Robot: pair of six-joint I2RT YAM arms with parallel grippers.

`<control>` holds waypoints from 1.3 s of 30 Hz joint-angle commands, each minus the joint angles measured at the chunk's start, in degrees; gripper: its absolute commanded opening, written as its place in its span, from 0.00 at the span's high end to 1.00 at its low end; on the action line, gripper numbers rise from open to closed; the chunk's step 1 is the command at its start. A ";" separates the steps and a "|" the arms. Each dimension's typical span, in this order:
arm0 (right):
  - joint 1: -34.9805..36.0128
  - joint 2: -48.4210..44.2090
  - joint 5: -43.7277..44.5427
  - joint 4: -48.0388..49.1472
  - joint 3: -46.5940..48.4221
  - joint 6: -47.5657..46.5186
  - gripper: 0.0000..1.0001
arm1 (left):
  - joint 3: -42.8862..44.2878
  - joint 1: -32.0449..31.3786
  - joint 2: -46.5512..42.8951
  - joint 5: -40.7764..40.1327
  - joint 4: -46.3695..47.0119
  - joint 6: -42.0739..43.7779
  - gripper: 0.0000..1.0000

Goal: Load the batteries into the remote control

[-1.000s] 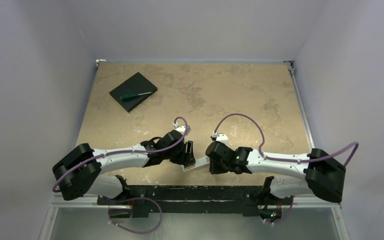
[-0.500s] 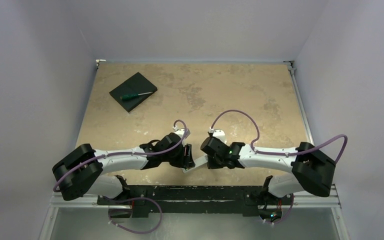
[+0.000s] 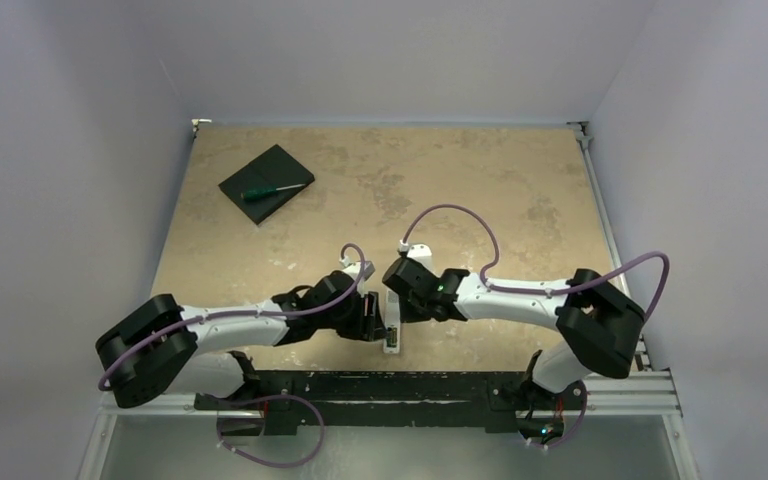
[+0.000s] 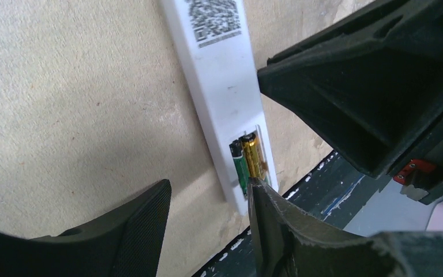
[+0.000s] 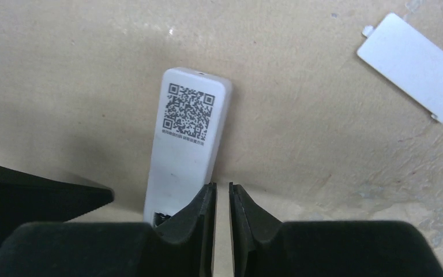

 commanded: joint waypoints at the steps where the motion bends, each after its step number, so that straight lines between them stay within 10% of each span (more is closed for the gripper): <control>1: -0.52 1.27 2.59 -0.77 4.45 -2.49 0.79 | -0.89 0.23 -1.77 1.13 2.20 -1.40 0.49; 23: -0.79 9.04 0.22 -1.64 12.22 -7.21 0.80 | -2.66 0.16 -10.50 -0.86 -5.93 -1.90 0.47; 39: -5.95 0.36 5.87 -9.81 14.71 -20.41 0.61 | -1.46 0.13 -16.03 -2.90 -11.17 -1.19 0.45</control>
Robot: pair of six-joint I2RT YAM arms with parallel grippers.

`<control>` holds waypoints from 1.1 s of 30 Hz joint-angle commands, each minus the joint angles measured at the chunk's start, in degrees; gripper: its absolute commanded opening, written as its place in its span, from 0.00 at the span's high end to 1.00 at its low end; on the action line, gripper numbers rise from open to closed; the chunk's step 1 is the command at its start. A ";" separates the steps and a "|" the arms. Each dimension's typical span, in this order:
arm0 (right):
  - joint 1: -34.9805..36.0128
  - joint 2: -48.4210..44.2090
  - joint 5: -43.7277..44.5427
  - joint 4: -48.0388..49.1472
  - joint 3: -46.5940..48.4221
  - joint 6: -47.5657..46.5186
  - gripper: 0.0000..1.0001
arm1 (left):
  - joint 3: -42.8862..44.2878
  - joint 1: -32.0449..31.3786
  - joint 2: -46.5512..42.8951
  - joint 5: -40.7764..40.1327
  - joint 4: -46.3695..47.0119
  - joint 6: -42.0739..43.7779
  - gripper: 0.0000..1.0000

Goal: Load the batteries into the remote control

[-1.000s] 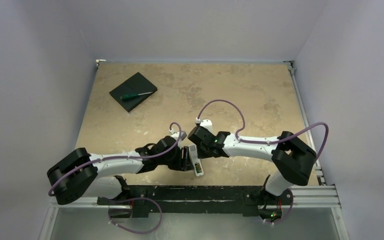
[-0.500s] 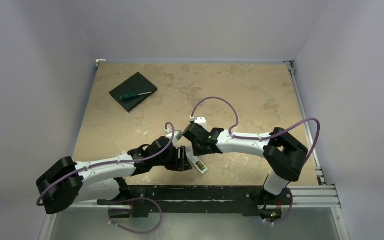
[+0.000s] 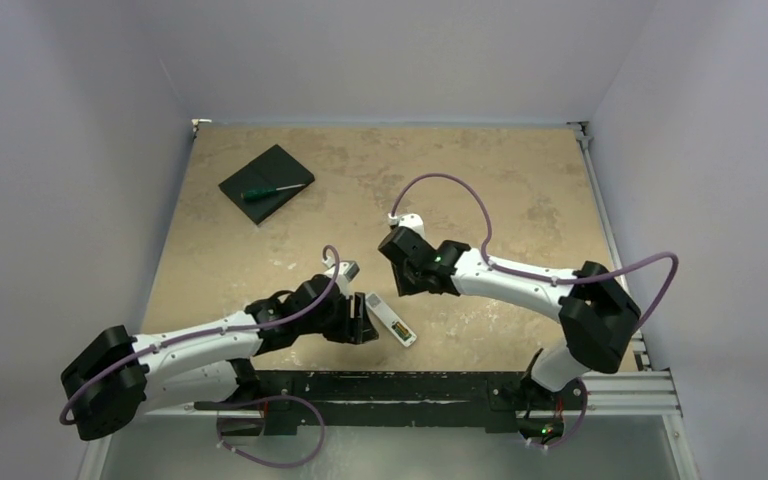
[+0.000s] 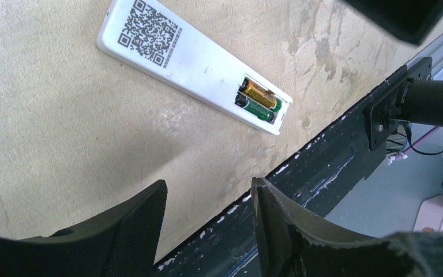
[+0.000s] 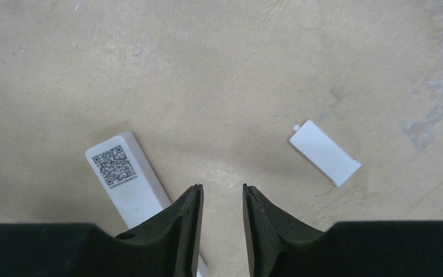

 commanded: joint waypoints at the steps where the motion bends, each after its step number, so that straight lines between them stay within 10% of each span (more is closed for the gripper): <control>1: -2.06 -3.63 1.68 -2.80 2.13 -7.65 0.58 | 0.78 0.18 -1.74 -0.90 -1.46 0.36 0.44; 25: -13.01 1.61 -9.23 -10.01 4.01 -33.23 0.17 | 0.42 0.16 -8.73 -1.14 -6.47 0.29 0.41; 33: -15.73 4.94 -13.47 -8.70 4.07 -34.85 0.21 | -0.24 0.16 -8.87 -1.07 -6.37 0.37 0.40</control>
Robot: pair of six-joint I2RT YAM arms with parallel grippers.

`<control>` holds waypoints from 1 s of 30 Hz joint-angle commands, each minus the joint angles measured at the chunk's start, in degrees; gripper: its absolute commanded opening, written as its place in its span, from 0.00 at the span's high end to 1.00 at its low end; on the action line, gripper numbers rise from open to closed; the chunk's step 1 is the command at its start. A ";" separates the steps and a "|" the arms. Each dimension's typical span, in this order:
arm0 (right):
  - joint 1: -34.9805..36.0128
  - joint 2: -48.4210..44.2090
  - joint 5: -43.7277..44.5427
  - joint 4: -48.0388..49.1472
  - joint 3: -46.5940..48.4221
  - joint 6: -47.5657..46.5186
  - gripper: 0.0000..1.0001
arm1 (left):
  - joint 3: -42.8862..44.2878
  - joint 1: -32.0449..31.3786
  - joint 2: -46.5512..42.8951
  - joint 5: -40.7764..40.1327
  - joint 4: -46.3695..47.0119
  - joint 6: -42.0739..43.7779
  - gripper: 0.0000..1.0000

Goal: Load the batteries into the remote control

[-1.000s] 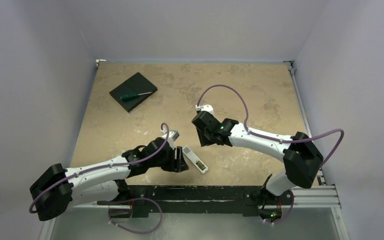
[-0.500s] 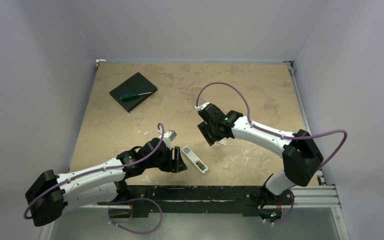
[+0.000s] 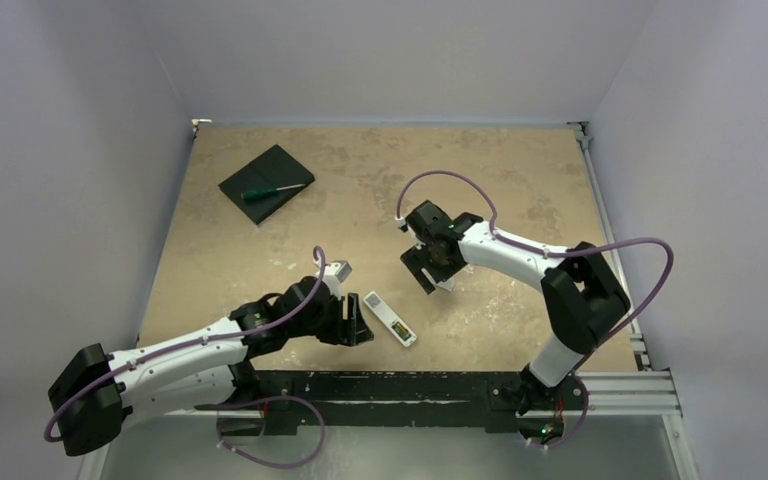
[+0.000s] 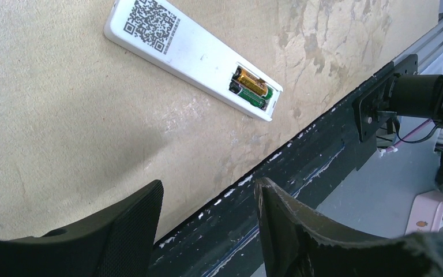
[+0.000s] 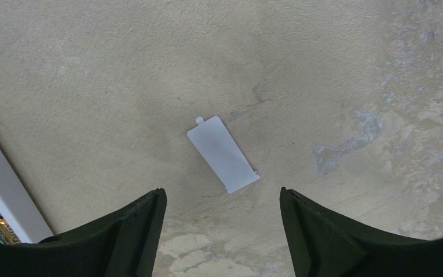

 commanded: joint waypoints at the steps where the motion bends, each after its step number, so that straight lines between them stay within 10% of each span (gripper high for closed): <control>1: -1.47 0.93 -3.84 0.96 1.23 -2.34 0.22 | -0.26 0.16 -0.77 -0.60 0.14 0.36 0.40; 30: -5.54 7.11 -7.49 4.06 0.62 -4.38 0.38 | 0.22 0.14 -0.26 -0.52 -0.58 0.68 0.40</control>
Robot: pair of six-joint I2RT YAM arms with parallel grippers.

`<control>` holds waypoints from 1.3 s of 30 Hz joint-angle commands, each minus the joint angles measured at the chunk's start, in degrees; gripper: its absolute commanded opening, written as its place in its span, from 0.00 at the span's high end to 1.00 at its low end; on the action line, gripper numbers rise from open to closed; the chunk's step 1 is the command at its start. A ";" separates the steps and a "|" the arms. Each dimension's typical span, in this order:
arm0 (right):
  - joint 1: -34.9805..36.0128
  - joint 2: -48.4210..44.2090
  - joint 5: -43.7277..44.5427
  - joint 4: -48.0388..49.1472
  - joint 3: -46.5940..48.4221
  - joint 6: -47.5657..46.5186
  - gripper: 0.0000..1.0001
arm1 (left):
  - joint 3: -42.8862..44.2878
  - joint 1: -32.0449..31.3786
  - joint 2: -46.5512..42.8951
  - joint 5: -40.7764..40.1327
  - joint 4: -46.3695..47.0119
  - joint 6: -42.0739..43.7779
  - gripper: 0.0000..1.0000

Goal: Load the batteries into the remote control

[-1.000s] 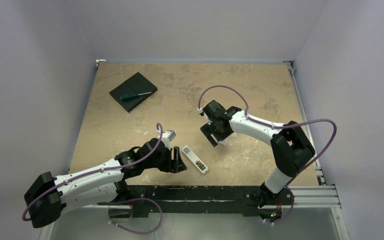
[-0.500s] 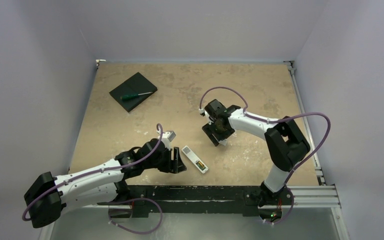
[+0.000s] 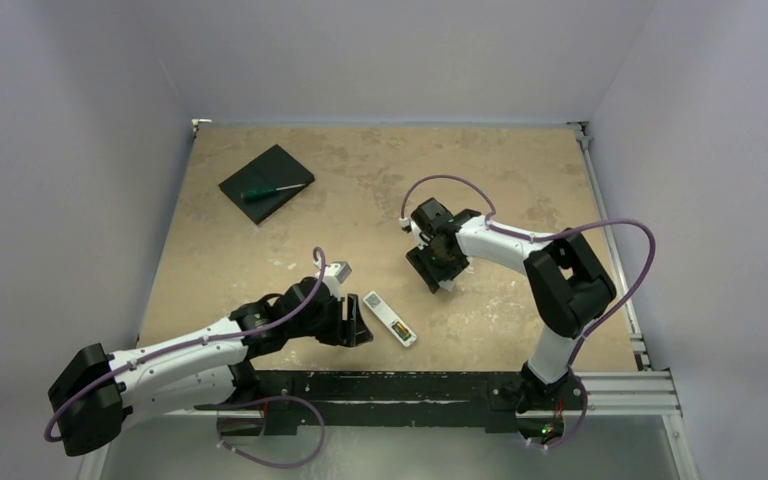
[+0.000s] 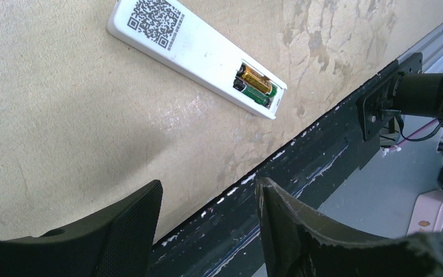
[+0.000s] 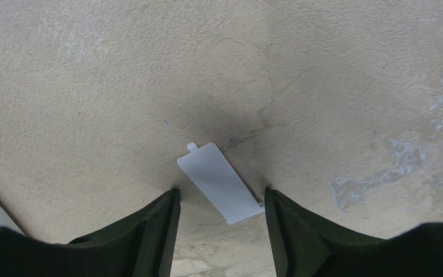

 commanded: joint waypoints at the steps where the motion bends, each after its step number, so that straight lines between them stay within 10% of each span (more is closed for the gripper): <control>1: -0.72 0.95 -0.86 1.49 0.75 -2.40 0.38 | 0.53 0.14 -0.23 -0.53 -0.23 0.66 0.40; 39: 2.00 1.17 -1.92 -2.25 -0.66 5.40 0.64 | -0.71 0.14 -0.78 -0.09 0.90 0.01 0.39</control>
